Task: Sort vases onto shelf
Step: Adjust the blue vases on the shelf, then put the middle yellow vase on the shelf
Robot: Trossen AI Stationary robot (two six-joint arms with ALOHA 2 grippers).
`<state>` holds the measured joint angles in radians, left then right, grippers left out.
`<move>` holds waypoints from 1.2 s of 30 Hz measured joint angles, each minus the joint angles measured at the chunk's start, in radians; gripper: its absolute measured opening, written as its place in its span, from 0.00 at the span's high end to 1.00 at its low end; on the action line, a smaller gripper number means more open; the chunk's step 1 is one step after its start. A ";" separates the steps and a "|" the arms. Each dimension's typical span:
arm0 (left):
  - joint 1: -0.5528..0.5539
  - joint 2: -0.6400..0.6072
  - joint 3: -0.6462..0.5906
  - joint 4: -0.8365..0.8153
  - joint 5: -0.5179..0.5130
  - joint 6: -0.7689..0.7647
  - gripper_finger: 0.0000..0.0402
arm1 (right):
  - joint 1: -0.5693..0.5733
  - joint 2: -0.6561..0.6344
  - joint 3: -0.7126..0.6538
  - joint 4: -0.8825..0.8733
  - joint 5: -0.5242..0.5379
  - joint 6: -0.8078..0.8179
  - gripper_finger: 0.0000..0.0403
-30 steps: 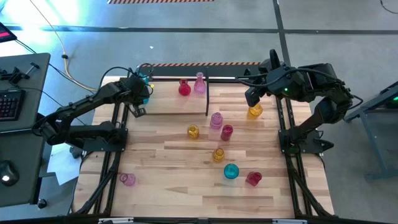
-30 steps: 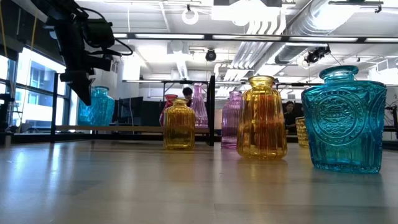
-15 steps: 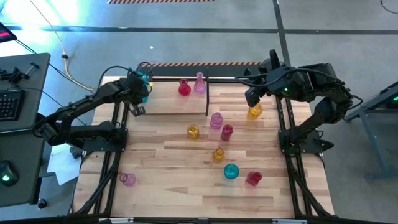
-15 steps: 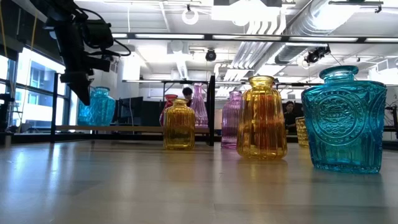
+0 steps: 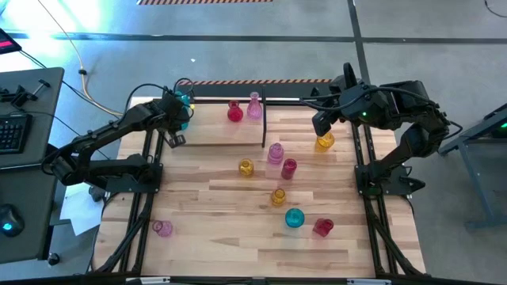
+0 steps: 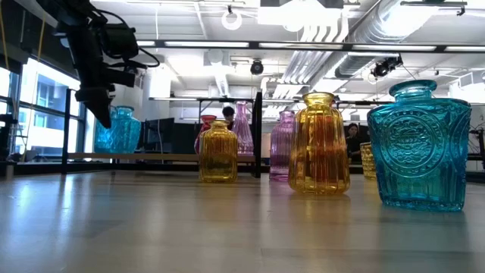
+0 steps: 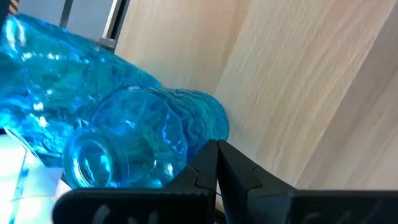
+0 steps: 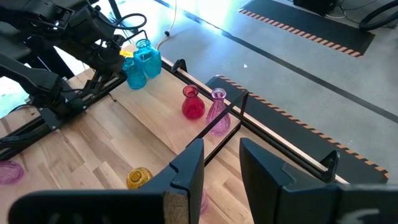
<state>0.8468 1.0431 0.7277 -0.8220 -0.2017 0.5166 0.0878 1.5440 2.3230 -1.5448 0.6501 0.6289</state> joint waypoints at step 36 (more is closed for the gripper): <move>-0.415 0.172 0.870 0.410 0.389 -0.489 0.84 | -0.160 0.027 -0.159 -0.026 -0.236 -0.290 0.78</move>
<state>0.4316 1.2149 1.5972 -0.4124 0.1875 0.0279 -0.0725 1.5706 2.1645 -1.5709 0.4139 0.3391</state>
